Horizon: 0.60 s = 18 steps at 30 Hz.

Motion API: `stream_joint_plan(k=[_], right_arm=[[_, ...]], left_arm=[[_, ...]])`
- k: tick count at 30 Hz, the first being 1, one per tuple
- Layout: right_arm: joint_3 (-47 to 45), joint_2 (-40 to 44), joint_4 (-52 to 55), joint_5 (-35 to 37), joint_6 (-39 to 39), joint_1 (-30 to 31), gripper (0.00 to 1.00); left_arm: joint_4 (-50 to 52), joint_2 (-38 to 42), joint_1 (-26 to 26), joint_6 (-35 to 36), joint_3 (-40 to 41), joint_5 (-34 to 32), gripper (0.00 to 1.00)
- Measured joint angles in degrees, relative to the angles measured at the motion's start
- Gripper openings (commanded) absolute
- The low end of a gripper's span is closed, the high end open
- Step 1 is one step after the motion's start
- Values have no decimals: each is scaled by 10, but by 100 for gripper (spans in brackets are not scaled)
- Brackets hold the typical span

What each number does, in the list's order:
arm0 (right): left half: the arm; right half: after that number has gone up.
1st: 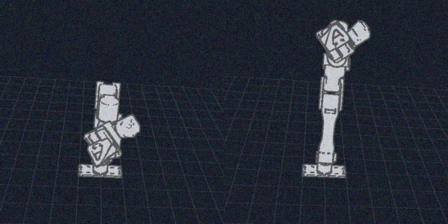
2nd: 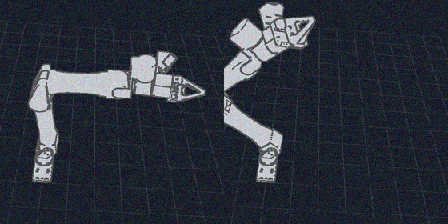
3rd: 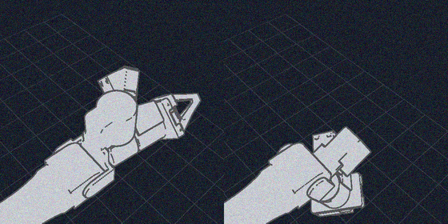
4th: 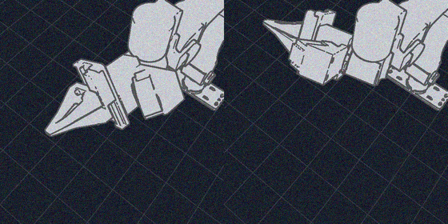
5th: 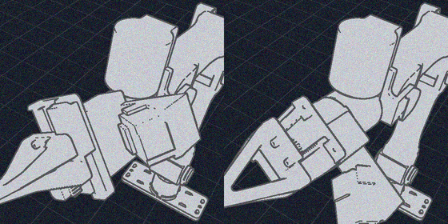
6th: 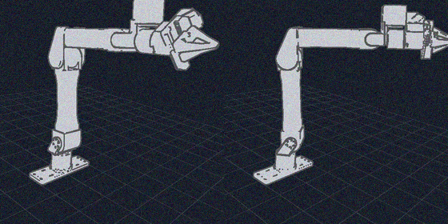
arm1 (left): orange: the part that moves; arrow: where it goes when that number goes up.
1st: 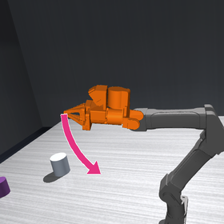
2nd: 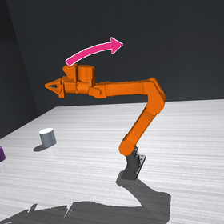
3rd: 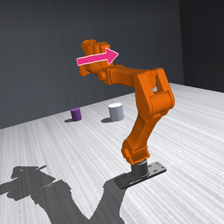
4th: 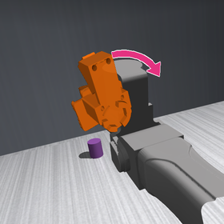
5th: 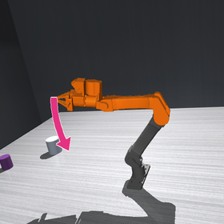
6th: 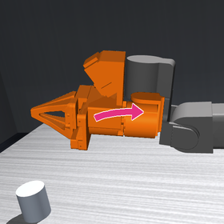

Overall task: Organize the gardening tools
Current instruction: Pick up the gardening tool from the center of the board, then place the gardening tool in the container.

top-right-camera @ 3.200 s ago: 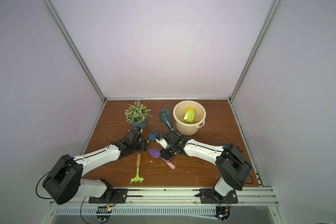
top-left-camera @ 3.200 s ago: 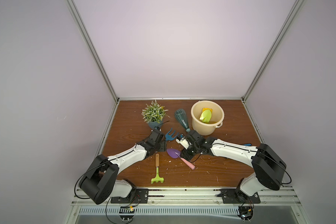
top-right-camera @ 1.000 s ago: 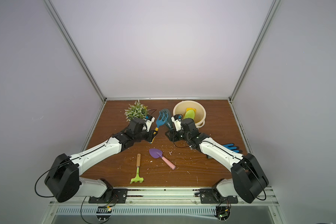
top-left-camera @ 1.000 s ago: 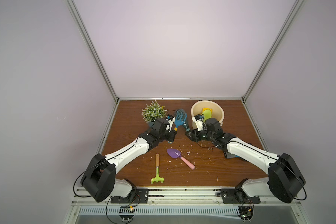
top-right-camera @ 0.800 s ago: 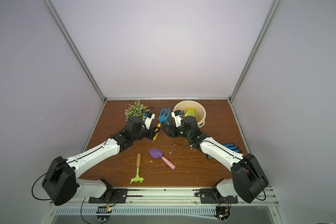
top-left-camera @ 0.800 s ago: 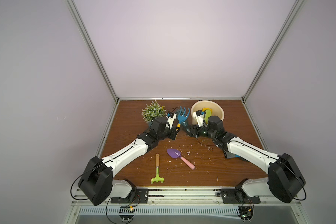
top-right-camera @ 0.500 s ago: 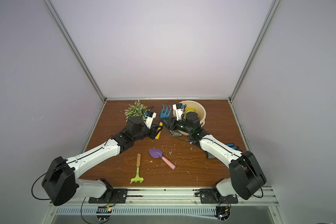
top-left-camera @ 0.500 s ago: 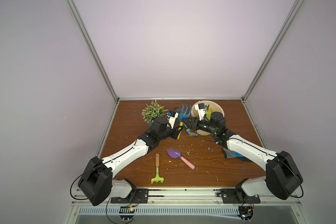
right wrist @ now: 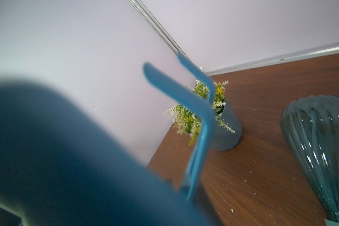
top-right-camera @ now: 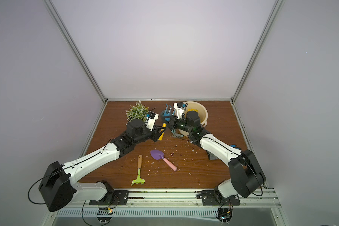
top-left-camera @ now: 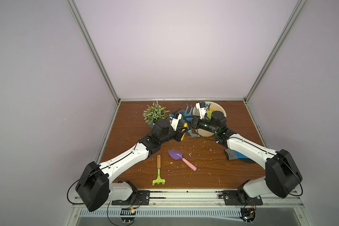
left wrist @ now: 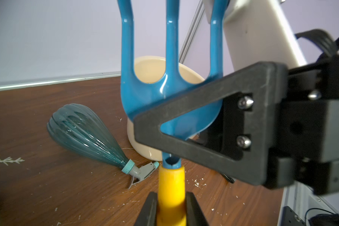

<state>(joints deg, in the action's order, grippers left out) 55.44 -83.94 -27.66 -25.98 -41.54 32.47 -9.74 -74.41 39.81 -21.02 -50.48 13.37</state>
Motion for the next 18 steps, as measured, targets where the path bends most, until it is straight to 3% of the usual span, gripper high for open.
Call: stream_joint_plan(k=[2,5,12,18], right_arm=[[5,5,19,7,9,6,6],[13,12,51,26,31,2,4],[95,12,145,86,97,-35,3],[203,9,204,188,180,-72,4]], left_arm=[[-1,0,0,2,6,-6,40],[-3,0,1,-1,6,-14,54],[-3,6,2,-2,10,-55,59],[3,9,1,-2,11,-90,64]])
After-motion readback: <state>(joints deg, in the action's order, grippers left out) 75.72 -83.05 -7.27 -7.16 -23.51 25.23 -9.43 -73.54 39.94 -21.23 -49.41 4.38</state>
